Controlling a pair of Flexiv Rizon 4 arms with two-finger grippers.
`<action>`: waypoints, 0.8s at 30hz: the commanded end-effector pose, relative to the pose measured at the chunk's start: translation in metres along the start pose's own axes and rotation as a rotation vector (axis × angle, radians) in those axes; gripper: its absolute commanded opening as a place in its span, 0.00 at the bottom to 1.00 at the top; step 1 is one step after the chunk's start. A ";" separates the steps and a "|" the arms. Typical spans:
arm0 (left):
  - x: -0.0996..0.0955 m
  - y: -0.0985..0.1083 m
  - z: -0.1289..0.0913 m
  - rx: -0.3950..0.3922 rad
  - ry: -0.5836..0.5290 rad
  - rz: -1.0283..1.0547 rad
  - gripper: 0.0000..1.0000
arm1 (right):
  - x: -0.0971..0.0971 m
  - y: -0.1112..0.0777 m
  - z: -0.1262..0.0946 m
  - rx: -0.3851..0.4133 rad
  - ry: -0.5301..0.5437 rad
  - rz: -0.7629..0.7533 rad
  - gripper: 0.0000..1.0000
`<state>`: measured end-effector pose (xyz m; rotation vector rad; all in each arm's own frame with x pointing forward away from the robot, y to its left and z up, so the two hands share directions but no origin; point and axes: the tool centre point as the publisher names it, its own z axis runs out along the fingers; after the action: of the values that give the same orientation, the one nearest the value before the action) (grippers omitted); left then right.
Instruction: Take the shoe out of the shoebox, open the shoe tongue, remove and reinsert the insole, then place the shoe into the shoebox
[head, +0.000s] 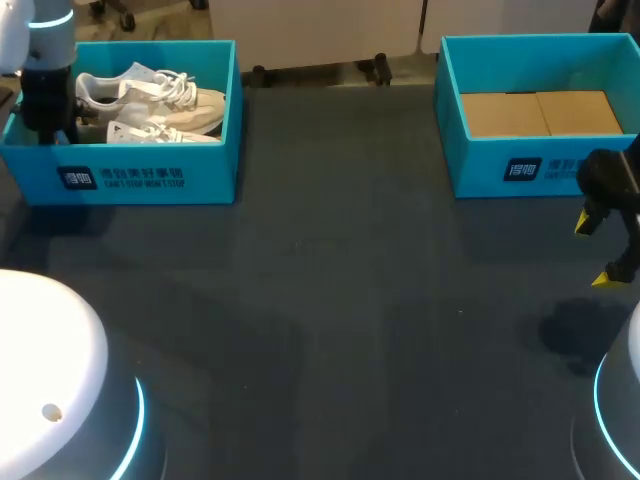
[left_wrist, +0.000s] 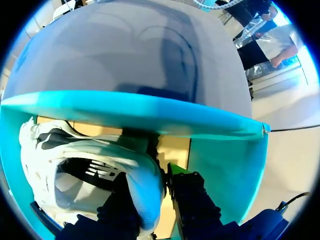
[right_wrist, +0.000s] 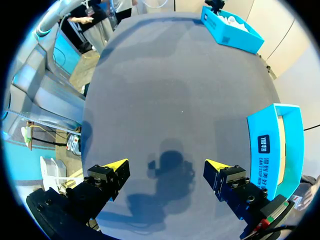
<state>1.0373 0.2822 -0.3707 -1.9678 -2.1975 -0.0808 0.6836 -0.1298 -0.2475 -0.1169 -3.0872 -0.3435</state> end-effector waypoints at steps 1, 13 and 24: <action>-0.006 0.001 -0.009 -0.009 0.015 -0.020 0.00 | 0.000 0.000 0.001 0.003 -0.001 0.000 1.00; 0.015 0.016 -0.003 -0.005 0.018 -0.030 0.00 | 0.000 0.000 0.001 0.003 -0.001 0.000 1.00; 0.021 0.017 -0.003 0.017 0.000 -0.062 0.00 | 0.000 0.000 0.001 0.003 -0.001 0.000 1.00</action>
<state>1.0482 0.3024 -0.3687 -1.8942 -2.2548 -0.0867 0.6837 -0.1298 -0.2475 -0.1170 -3.0872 -0.3435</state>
